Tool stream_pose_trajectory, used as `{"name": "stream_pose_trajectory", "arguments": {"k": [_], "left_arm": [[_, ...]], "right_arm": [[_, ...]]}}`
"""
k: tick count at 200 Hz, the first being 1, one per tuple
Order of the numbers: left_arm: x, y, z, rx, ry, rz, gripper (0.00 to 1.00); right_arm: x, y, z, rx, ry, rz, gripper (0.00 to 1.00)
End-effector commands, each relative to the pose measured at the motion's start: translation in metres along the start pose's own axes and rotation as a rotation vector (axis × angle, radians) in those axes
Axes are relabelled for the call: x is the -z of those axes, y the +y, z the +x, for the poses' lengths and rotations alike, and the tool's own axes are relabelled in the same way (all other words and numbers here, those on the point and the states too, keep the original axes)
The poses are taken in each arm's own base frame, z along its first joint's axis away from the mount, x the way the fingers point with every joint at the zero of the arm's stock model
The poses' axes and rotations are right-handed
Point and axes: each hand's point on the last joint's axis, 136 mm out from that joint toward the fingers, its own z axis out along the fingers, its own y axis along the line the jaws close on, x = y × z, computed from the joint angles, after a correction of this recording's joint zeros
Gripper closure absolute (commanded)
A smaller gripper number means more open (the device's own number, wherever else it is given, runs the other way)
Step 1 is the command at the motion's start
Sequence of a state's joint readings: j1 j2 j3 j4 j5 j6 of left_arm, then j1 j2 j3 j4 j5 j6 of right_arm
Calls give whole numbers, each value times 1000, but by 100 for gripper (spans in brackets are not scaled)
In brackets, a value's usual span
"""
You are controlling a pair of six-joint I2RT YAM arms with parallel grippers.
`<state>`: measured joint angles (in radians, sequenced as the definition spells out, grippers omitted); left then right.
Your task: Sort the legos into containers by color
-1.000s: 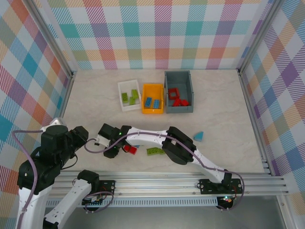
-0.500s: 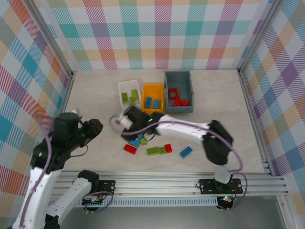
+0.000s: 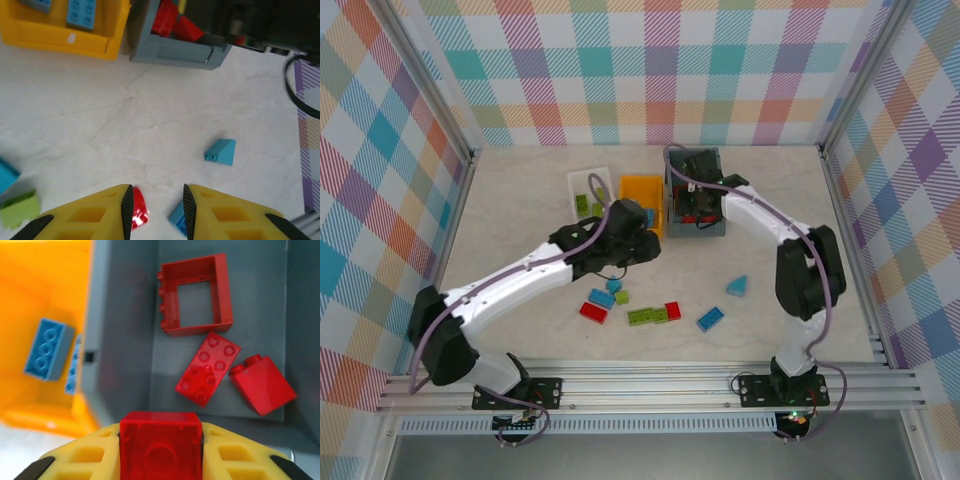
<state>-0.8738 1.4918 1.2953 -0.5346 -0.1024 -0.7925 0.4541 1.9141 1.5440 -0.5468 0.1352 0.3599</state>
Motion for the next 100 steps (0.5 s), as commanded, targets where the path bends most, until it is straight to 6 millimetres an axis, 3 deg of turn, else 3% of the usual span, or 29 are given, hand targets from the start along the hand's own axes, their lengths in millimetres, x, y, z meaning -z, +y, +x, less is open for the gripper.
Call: {"name": "stream_pose_trajectory", "arguments": {"k": [1, 26, 49, 71, 100], "left_arm": [[2, -27, -20, -29, -116, 29, 67], [-8, -33, -7, -58, -109, 18, 67], [-16, -33, 6, -72, -90, 7, 67], [-21, -34, 14, -86, -76, -2, 67], [-27, -36, 21, -105, -62, -6, 67]], "right_arm": [[-13, -8, 4, -88, 83, 6, 74], [-24, -12, 1, -123, 93, -22, 68], [-22, -9, -2, -114, 92, -42, 55], [-11, -5, -6, -112, 75, -65, 47], [18, -7, -15, -108, 19, -58, 46]]}}
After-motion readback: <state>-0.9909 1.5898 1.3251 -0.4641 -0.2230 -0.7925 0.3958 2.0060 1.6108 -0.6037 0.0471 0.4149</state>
